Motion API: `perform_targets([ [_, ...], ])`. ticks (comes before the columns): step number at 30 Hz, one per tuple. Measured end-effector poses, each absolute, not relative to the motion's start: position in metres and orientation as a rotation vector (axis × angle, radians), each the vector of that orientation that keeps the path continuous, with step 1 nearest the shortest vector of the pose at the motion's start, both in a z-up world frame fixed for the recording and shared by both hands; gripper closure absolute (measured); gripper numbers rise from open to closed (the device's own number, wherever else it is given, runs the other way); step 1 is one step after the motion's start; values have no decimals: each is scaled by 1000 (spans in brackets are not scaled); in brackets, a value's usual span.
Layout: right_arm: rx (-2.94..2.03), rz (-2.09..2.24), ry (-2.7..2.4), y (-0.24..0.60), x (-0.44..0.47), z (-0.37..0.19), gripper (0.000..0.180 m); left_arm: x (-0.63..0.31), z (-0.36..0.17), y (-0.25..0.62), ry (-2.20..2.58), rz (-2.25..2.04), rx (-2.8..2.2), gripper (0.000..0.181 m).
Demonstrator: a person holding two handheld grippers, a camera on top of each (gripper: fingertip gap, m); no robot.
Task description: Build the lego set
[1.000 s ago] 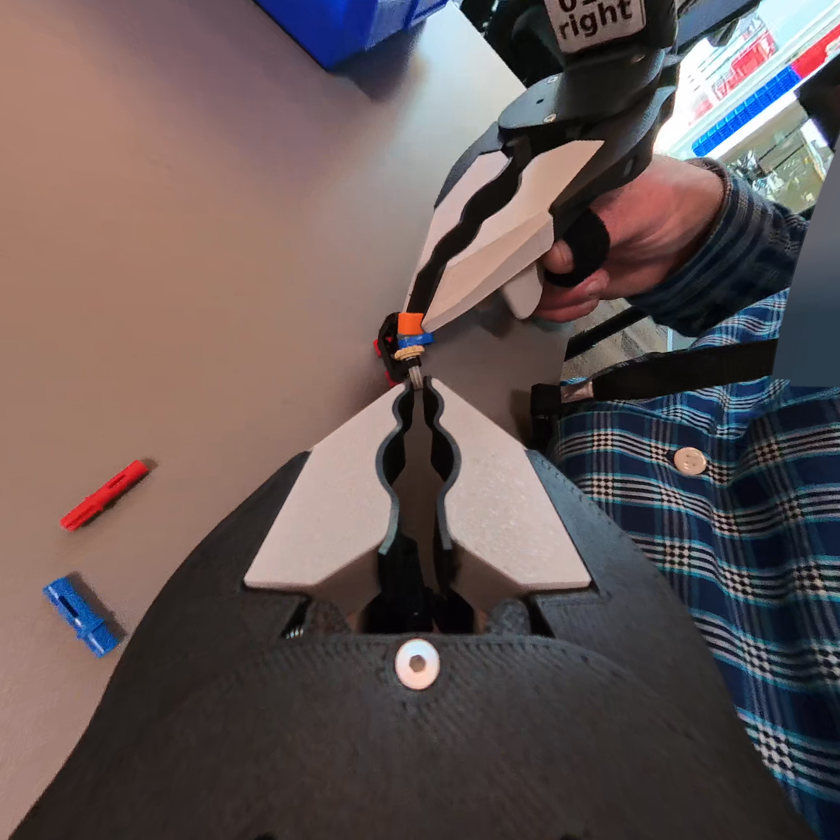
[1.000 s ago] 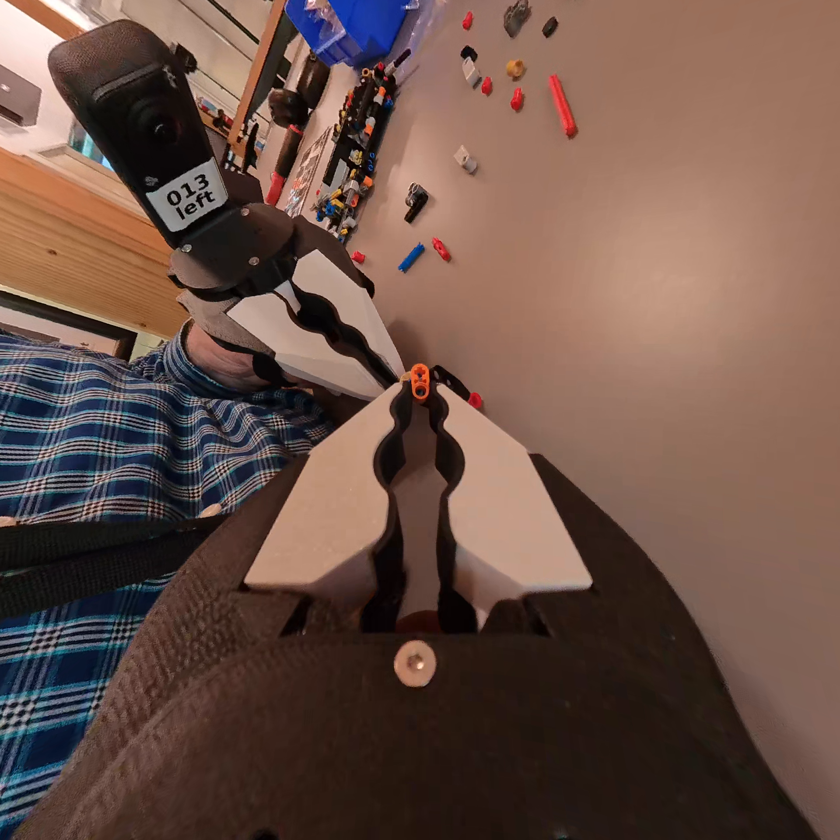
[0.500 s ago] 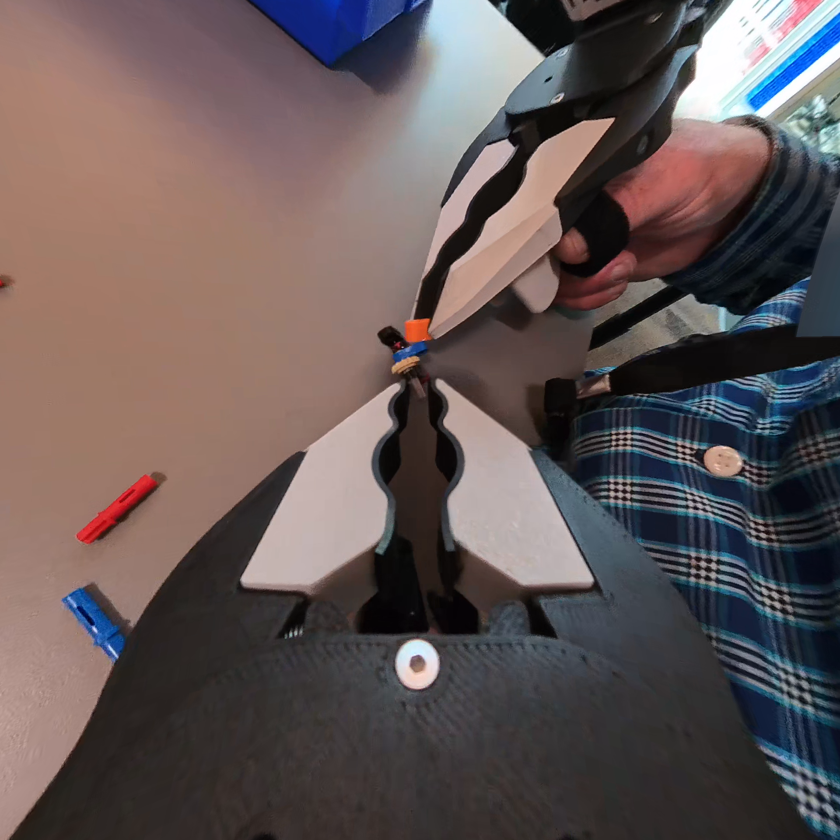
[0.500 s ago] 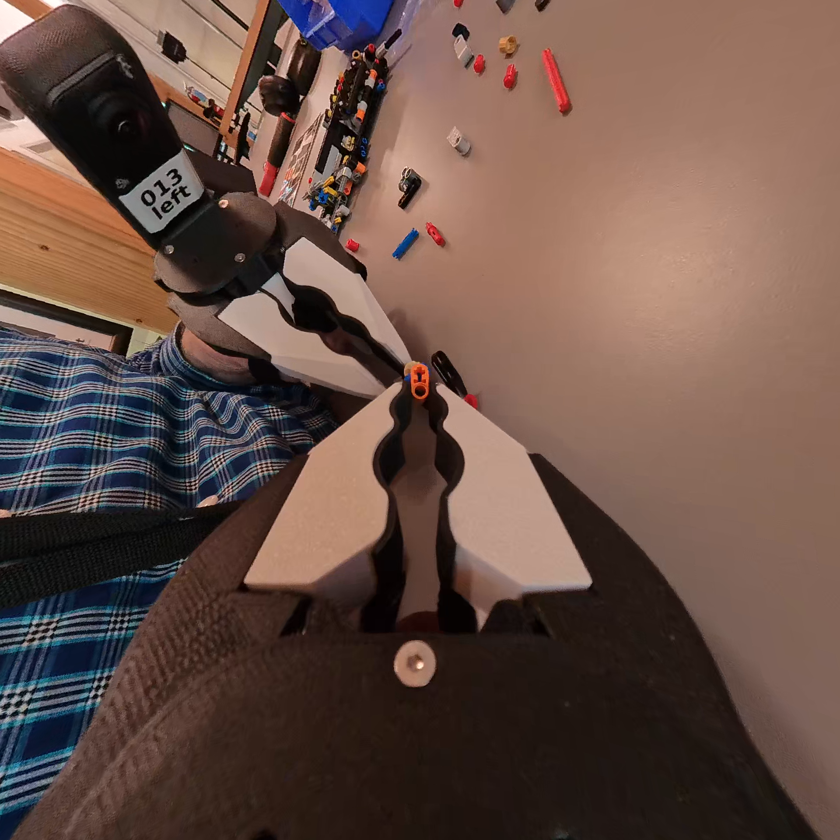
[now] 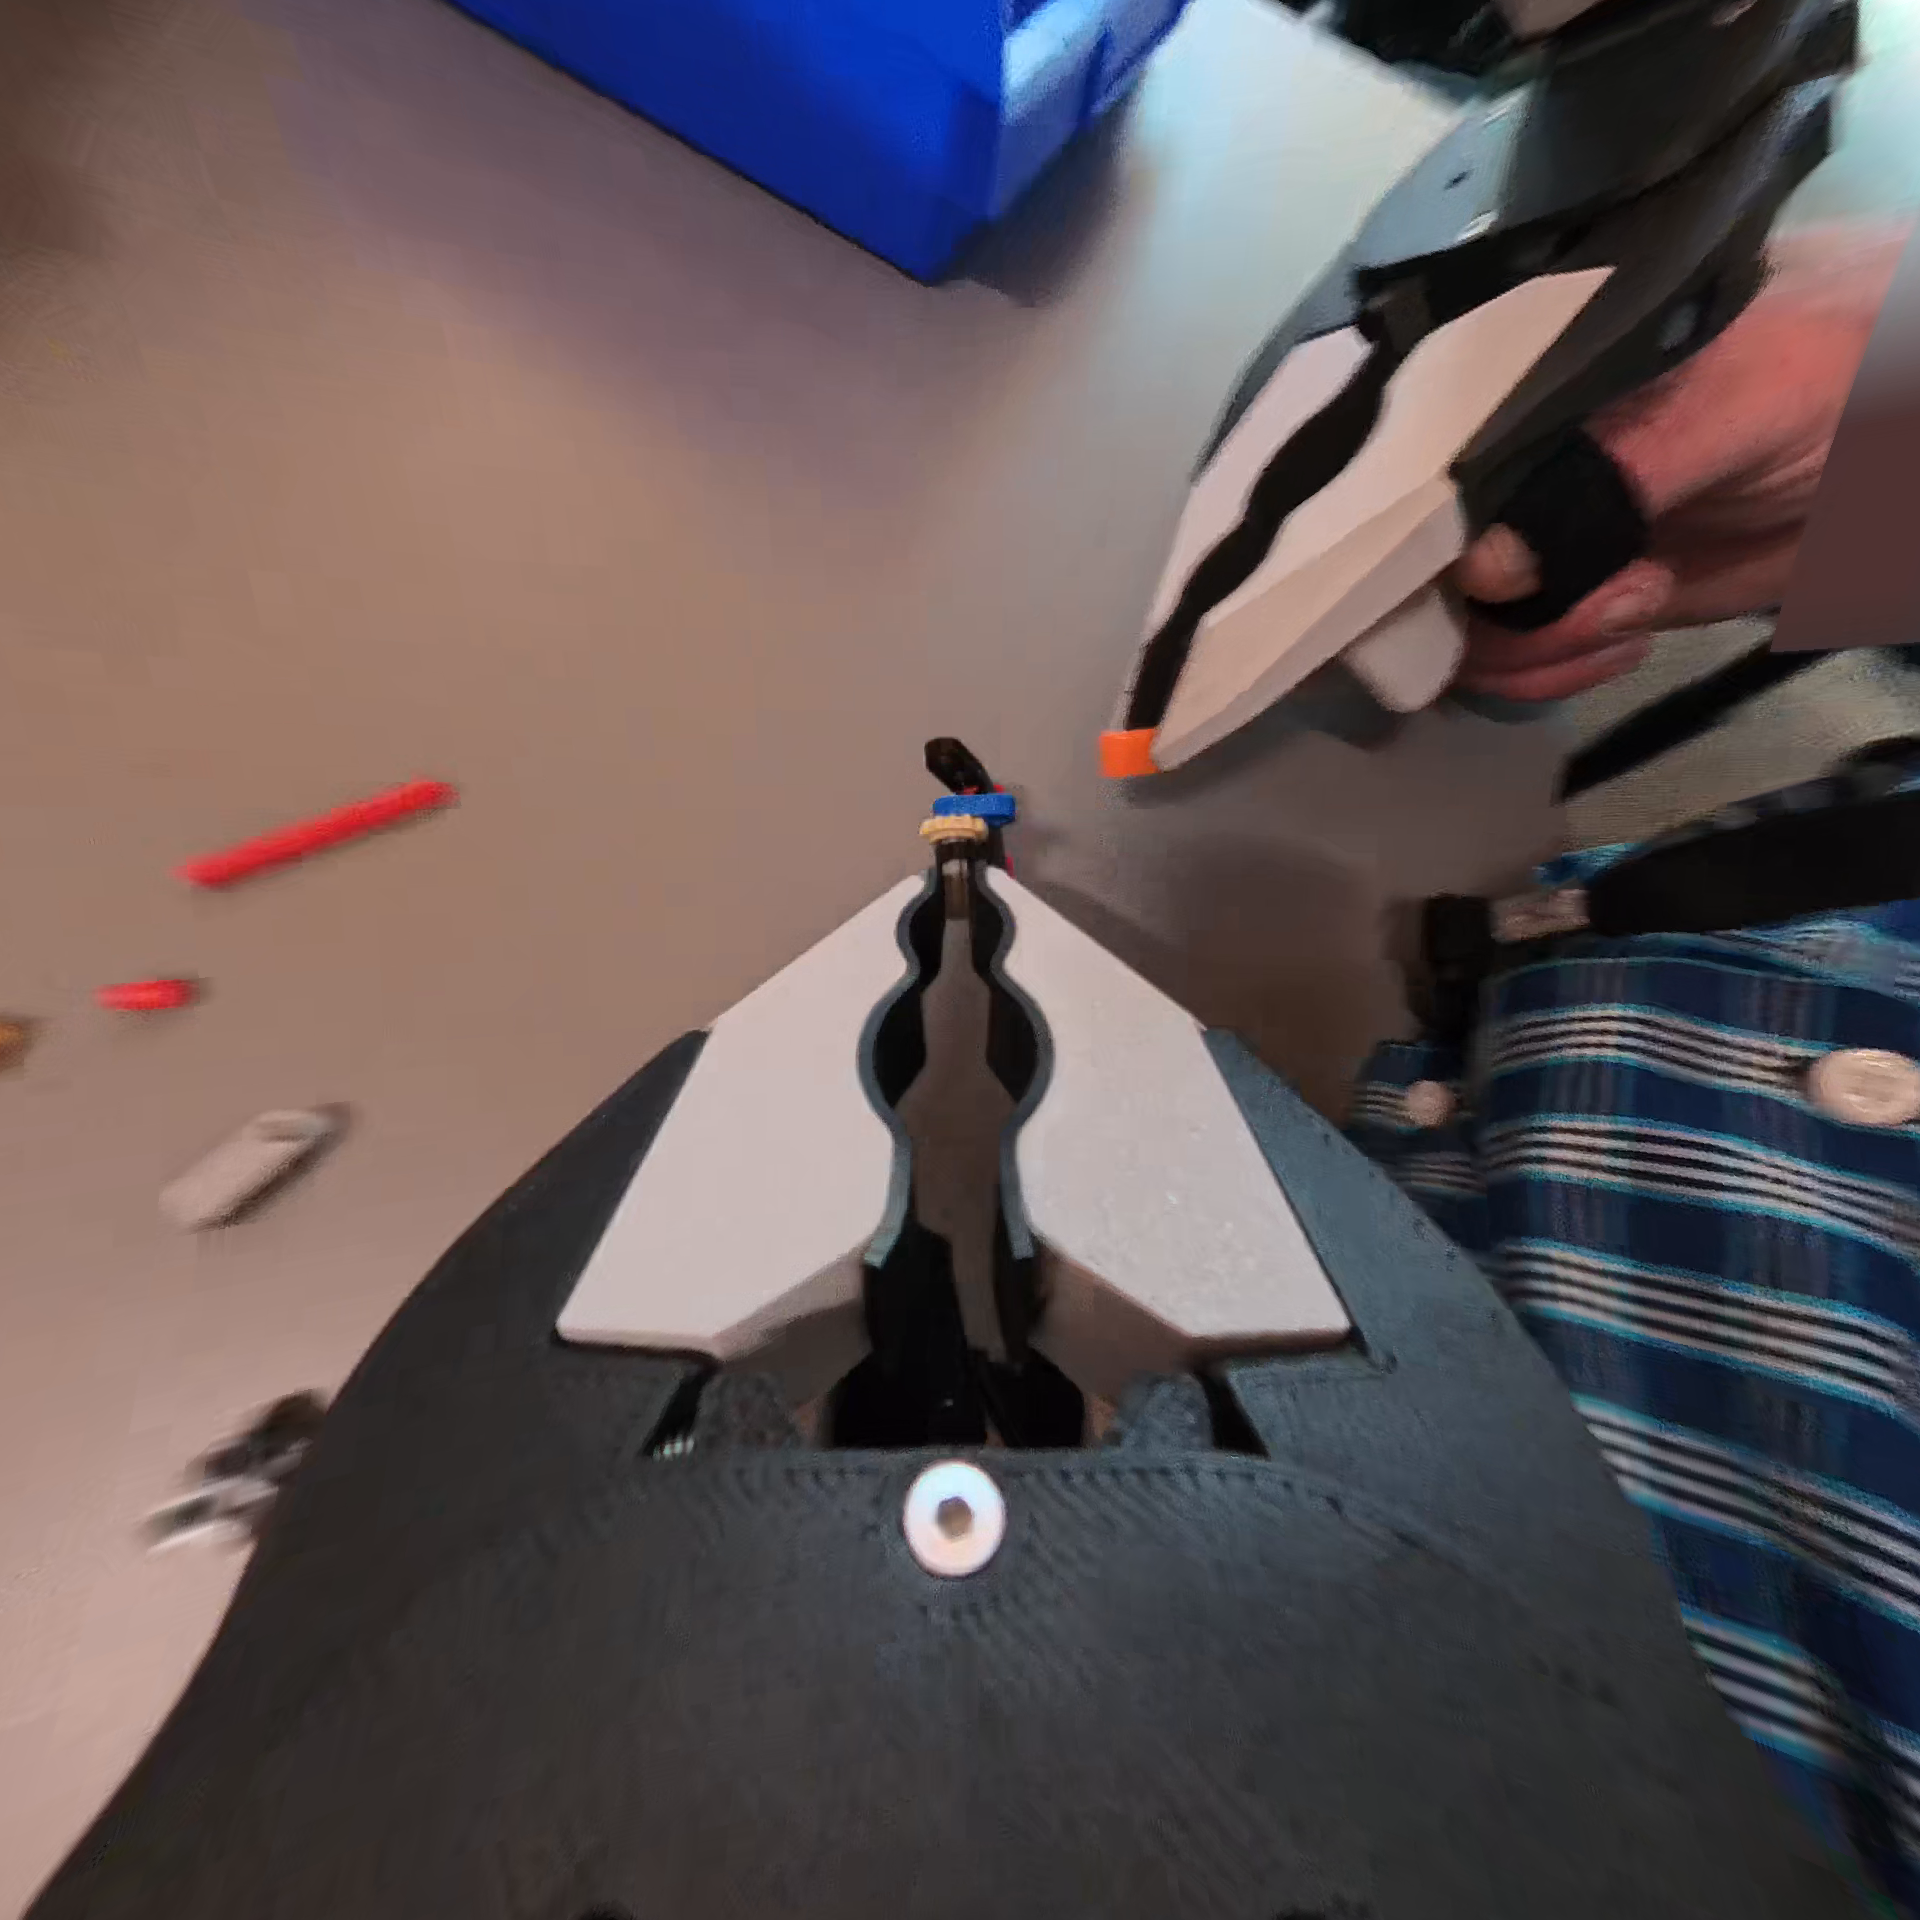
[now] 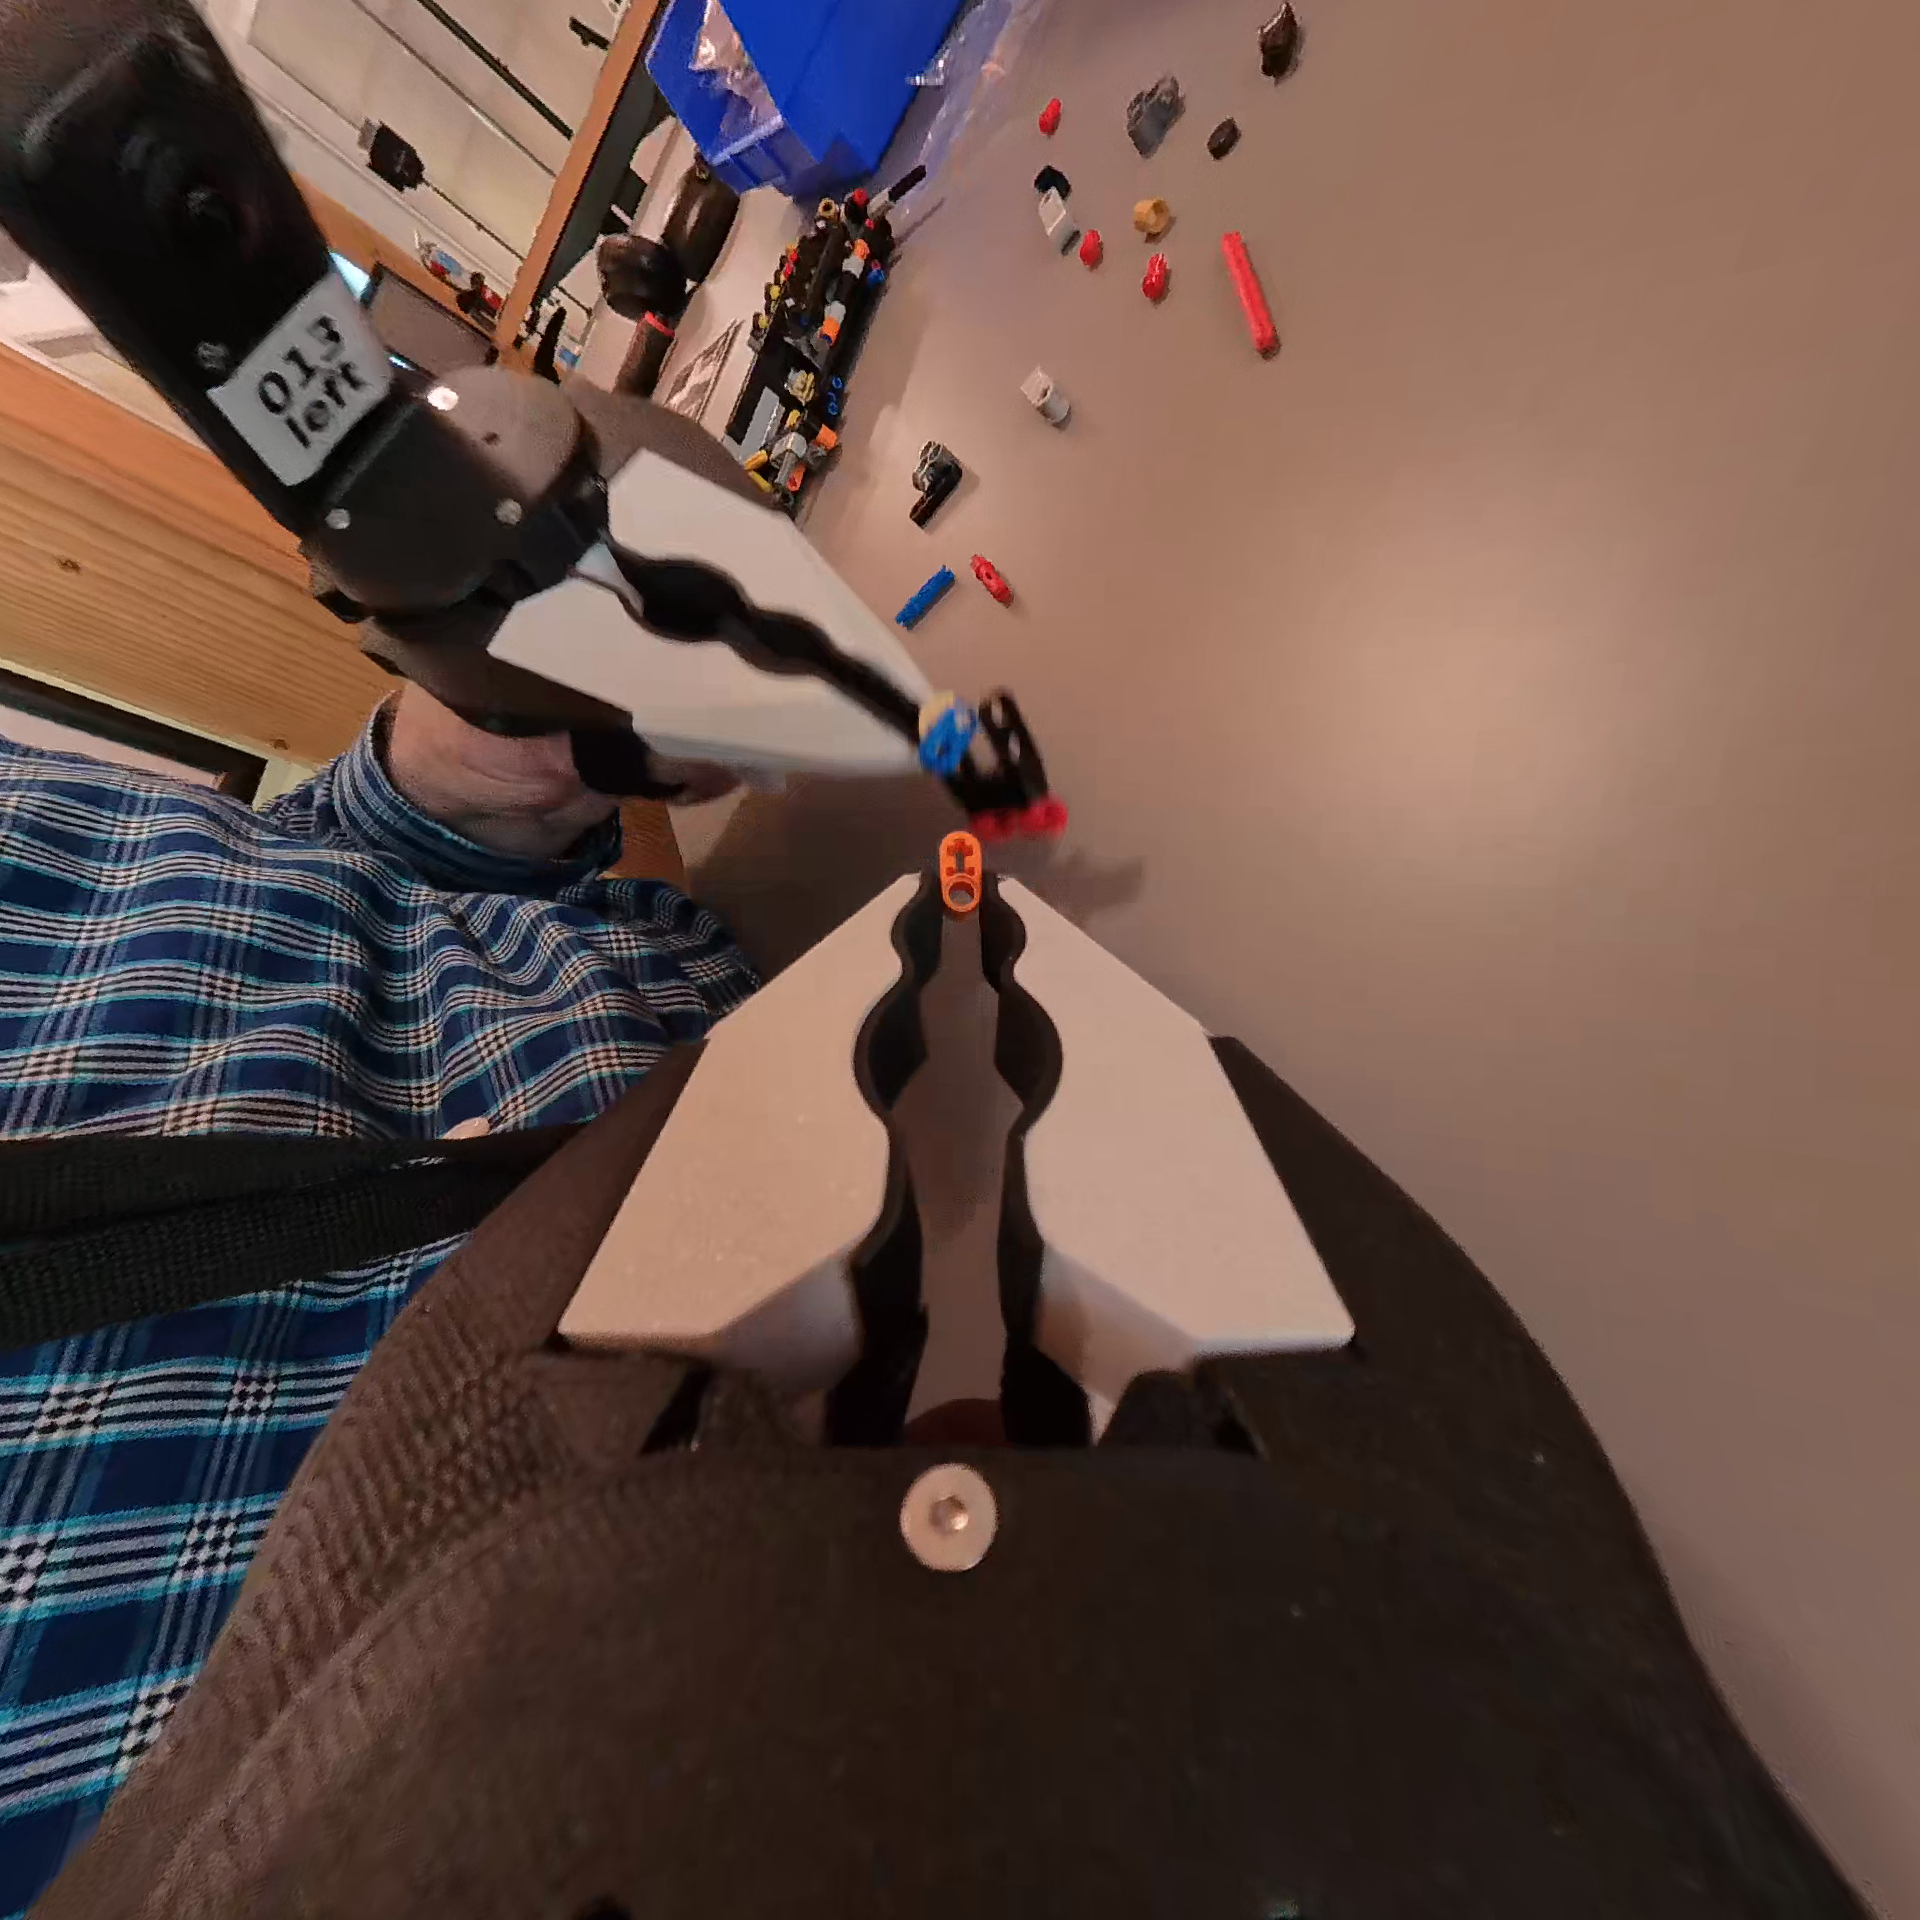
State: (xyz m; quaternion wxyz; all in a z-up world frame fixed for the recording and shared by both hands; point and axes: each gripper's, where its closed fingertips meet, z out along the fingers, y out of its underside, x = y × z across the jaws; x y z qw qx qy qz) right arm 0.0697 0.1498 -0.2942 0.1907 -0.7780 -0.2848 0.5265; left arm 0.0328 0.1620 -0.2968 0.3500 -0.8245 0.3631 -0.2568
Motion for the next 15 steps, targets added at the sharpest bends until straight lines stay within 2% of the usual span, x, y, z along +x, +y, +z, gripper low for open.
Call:
perform_targets([
  [3,-2176,1465,-798,152,70,-294,175,26,-286,174,1092,-383,-2009,179],
  [5,-2178,1438,-817,151,70,-295,176,30,-297,169,1171,-301,-2021,178],
  [15,-2222,1390,-883,142,71,-305,176,53,-316,137,1325,-234,-1946,178],
])
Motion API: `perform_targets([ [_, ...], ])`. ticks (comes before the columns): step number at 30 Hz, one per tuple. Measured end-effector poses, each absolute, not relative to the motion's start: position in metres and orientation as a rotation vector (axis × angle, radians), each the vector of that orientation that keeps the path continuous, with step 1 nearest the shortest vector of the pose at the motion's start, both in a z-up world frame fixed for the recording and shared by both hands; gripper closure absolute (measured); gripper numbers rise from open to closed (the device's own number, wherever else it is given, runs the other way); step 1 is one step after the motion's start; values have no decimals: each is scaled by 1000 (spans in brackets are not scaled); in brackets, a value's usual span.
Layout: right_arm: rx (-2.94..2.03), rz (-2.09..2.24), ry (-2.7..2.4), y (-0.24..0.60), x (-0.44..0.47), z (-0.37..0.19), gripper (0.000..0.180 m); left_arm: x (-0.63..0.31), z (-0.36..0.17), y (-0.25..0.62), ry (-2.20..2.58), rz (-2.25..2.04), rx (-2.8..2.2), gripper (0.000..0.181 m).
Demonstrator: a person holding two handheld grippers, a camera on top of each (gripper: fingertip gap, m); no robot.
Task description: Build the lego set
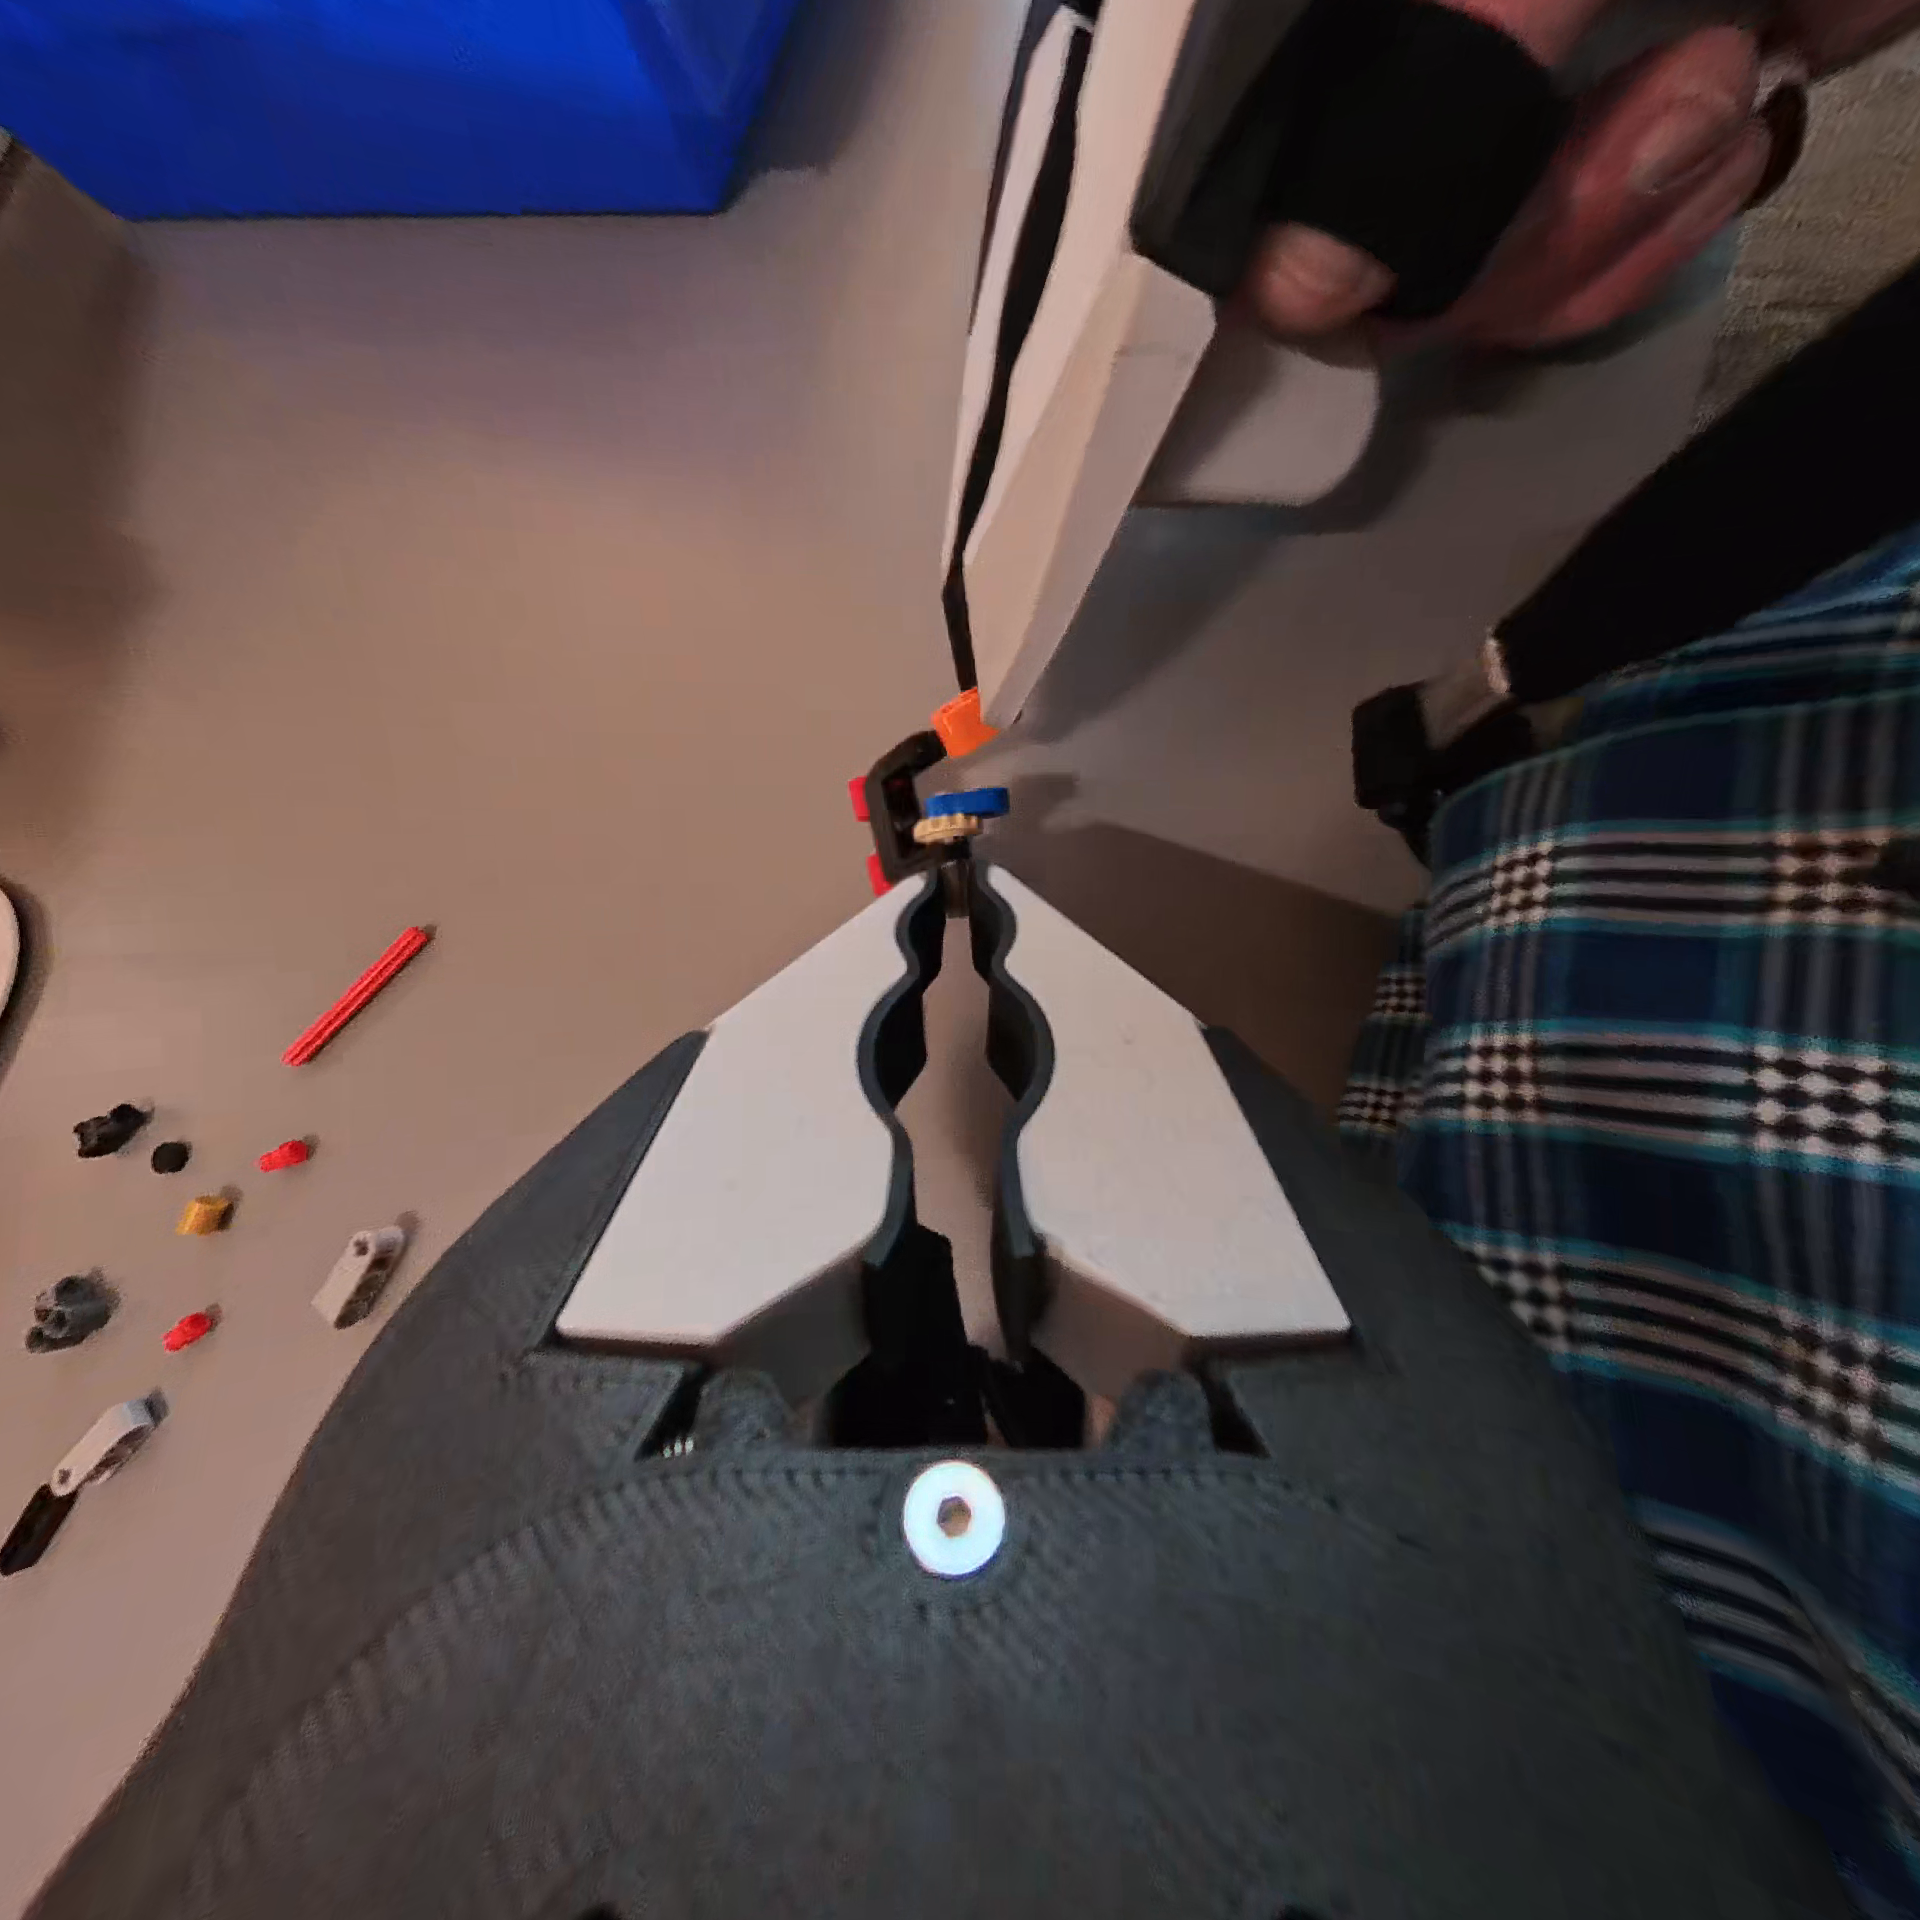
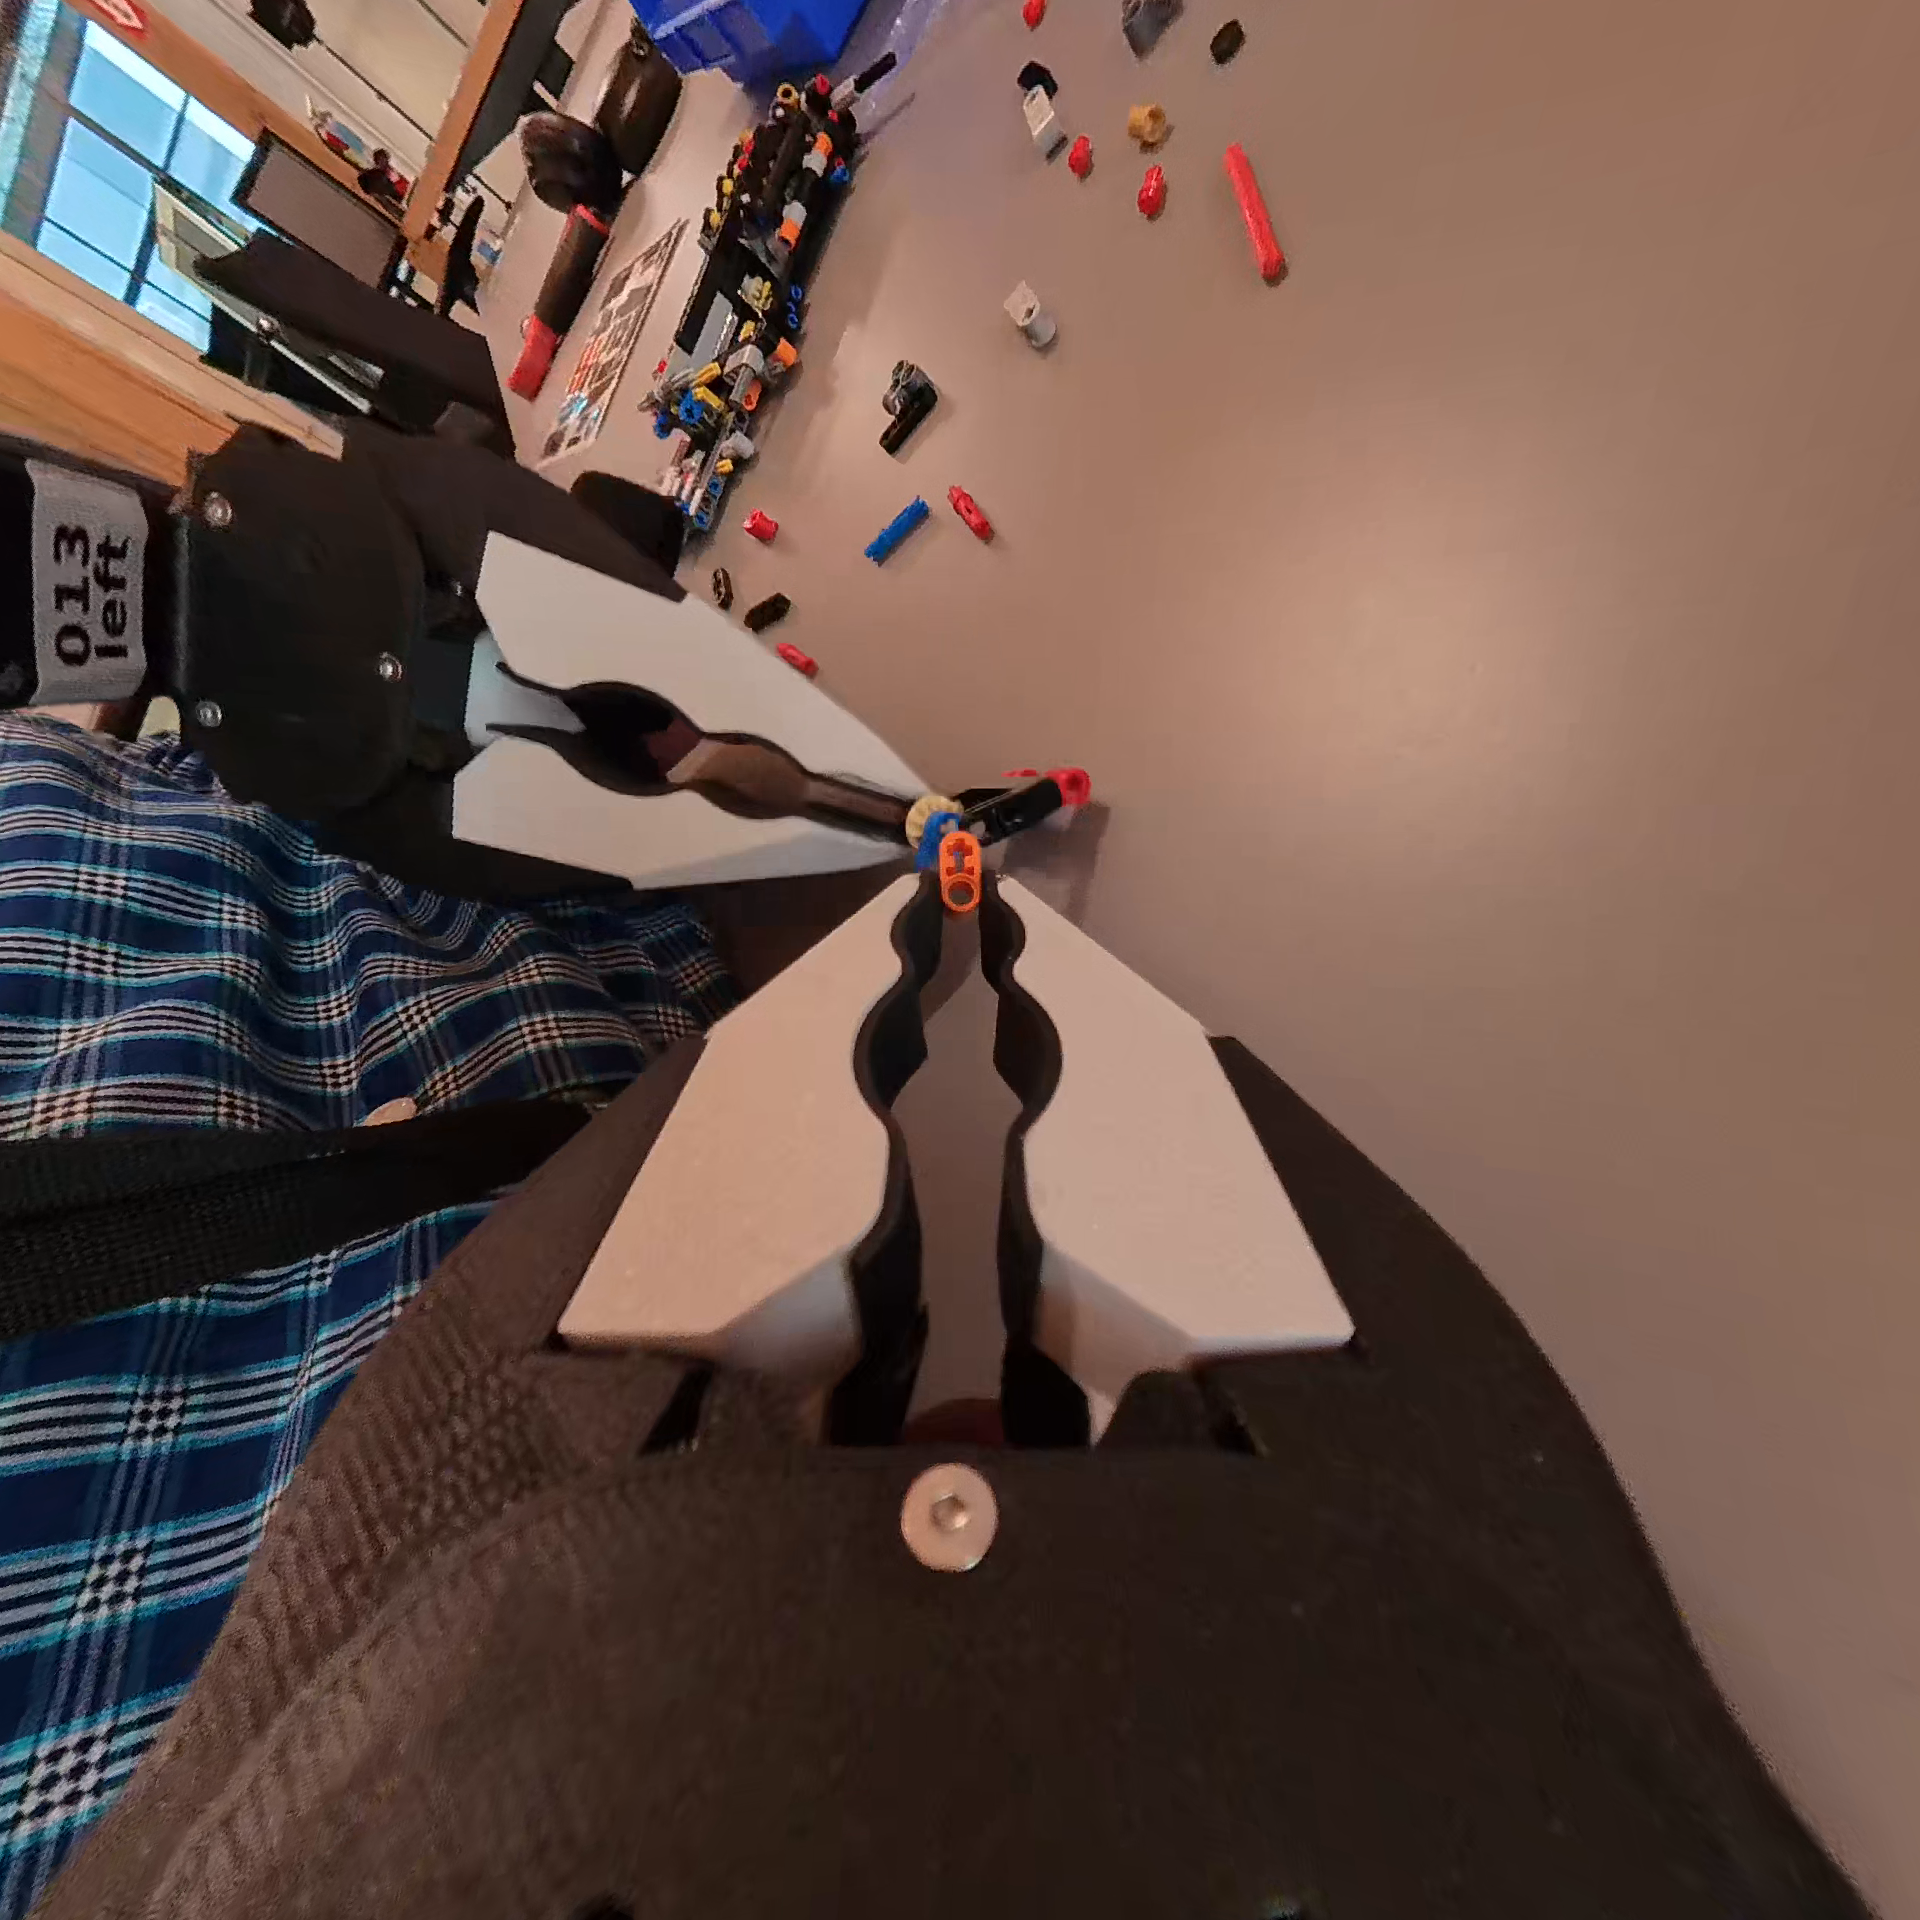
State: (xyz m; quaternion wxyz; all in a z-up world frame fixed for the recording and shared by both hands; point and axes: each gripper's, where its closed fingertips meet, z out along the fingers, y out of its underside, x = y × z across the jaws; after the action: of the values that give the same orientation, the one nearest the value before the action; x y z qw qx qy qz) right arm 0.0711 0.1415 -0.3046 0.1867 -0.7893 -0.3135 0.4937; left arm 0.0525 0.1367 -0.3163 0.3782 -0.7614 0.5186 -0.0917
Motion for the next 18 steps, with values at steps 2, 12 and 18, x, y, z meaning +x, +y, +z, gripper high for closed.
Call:
perform_targets([
  [2,-2233,1389,-878,140,72,-306,176,53,-320,134,1342,-233,-1953,178],
  [12,-2296,1373,-860,134,77,-313,175,59,-327,128,1265,-429,-2081,178],
  [18,-2325,1363,-849,127,79,-316,175,63,-329,128,1226,-525,-2121,179],
])
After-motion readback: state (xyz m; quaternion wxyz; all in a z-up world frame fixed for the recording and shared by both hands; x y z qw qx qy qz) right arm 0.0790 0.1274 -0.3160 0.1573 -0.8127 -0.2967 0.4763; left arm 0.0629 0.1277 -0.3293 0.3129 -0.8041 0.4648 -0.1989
